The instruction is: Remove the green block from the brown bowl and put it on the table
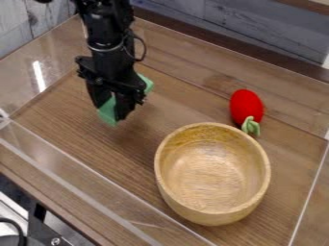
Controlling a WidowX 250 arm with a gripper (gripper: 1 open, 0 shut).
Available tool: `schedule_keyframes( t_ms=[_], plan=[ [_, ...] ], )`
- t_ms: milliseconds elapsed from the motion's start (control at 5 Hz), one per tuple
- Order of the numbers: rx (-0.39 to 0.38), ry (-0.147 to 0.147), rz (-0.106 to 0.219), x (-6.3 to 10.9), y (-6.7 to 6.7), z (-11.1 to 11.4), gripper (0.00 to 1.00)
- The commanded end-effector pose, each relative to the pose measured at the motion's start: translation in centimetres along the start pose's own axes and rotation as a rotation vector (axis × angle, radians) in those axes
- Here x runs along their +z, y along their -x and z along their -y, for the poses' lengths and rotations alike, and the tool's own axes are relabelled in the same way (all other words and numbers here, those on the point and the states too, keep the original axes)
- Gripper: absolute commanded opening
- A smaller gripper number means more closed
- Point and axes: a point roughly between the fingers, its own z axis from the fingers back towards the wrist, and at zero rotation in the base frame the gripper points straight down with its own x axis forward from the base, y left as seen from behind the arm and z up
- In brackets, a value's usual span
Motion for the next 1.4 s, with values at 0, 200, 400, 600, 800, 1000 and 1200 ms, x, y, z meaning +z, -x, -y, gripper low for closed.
schedule_keyframes(
  t_ms=[0,200,400,600,800,1000,1200],
  plan=[
    [0.022,-0.008,0.043,0.0,-1.5,-1.2,0.00],
    [0.025,0.002,0.033,-0.6,-0.7,-0.5,1.00],
    [0.015,0.017,0.027,-0.5,-0.8,-0.4,1.00],
    [0.006,0.022,0.027,-0.4,-1.1,-0.3,1.00],
    [0.100,0.019,0.022,0.7,-1.2,-1.2,1.00],
    [0.179,0.013,0.014,1.3,-1.0,-2.0,1.00],
    [0.160,0.014,0.015,0.9,-1.2,-2.5,1.00]
  ],
)
